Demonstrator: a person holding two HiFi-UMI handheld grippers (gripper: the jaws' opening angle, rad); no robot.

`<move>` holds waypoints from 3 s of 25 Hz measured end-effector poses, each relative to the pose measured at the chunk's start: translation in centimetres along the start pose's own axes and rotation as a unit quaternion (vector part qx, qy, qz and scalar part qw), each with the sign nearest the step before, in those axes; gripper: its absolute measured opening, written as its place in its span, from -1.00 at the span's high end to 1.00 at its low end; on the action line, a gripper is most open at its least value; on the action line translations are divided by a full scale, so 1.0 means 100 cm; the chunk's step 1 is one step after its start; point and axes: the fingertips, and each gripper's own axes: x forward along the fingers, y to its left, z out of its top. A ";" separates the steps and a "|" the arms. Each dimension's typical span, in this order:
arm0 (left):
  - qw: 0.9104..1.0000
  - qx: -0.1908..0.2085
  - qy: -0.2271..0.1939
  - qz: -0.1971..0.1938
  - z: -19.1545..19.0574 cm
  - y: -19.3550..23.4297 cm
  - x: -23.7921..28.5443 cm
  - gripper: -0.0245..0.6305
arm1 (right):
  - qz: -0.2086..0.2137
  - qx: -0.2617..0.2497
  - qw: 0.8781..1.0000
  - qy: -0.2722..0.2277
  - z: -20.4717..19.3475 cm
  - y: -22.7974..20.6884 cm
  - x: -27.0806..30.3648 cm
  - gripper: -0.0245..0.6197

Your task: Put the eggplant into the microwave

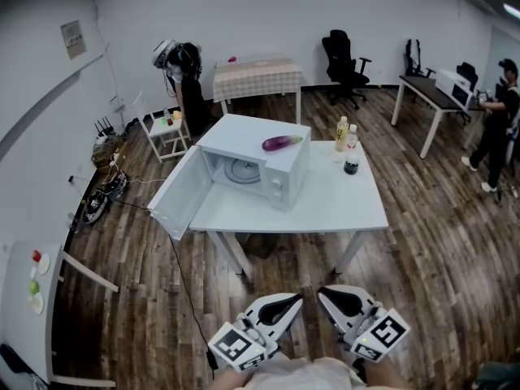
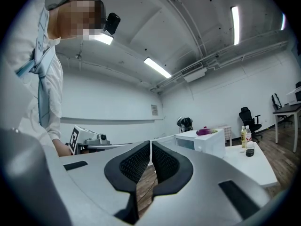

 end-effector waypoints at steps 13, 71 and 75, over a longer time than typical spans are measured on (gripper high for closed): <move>1.000 0.004 0.001 -0.002 0.008 0.065 0.022 0.92 | 0.005 0.001 1.000 0.003 0.005 -0.041 0.059 0.82; 1.000 0.019 -0.012 0.014 0.058 0.358 0.144 0.92 | 0.006 0.012 1.000 0.025 0.027 -0.251 0.288 0.82; 0.999 0.031 -0.006 0.023 0.057 0.368 0.163 0.92 | 0.019 0.016 0.999 0.025 0.028 -0.273 0.291 0.81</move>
